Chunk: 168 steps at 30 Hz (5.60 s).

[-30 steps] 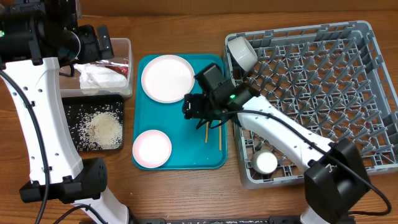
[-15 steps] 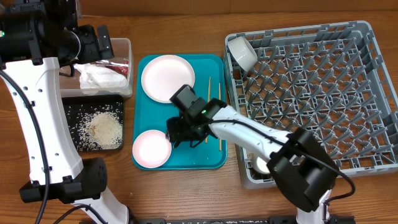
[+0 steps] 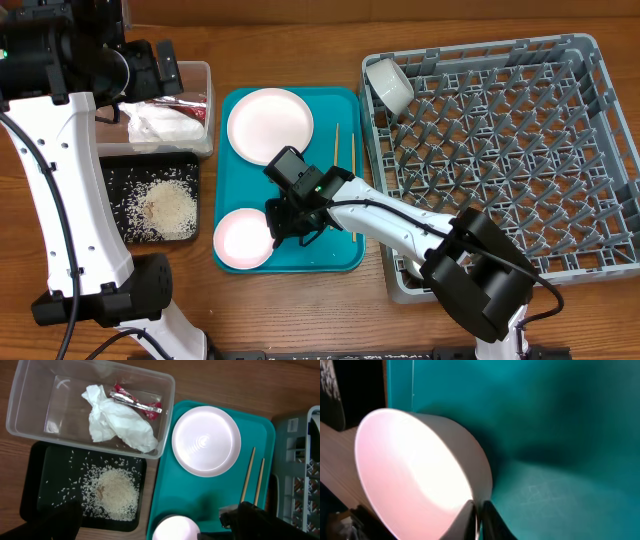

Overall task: Sort waste into correct bins and load items into the dishwasher
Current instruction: 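Carry the pink bowl into the dish rack's back corner with the right gripper, then move the right gripper to the white plate's edge and grasp it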

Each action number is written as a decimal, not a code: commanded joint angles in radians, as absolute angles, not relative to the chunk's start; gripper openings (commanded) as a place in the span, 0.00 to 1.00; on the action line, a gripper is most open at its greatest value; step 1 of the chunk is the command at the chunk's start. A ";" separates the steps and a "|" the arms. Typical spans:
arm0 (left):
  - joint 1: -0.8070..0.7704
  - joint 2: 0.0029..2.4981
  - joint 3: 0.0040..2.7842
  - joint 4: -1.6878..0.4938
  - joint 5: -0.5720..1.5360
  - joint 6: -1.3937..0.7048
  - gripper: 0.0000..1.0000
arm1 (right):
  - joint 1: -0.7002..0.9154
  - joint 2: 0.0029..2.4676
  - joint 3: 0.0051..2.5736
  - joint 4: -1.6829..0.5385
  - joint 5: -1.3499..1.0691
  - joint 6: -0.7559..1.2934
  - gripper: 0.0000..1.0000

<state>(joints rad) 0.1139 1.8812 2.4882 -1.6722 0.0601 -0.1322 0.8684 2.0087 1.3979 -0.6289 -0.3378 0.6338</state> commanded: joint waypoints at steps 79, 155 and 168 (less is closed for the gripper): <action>0.118 1.877 2.501 -1.670 0.068 -0.135 1.00 | 0.660 1.647 1.268 -1.075 1.480 0.463 0.04; 0.118 1.877 2.501 -1.670 0.068 -0.135 1.00 | 0.758 1.705 1.465 -0.557 -0.160 0.398 1.00; 0.118 1.877 2.501 -1.670 0.068 -0.135 1.00 | 0.756 1.918 1.466 -0.428 0.192 0.696 0.71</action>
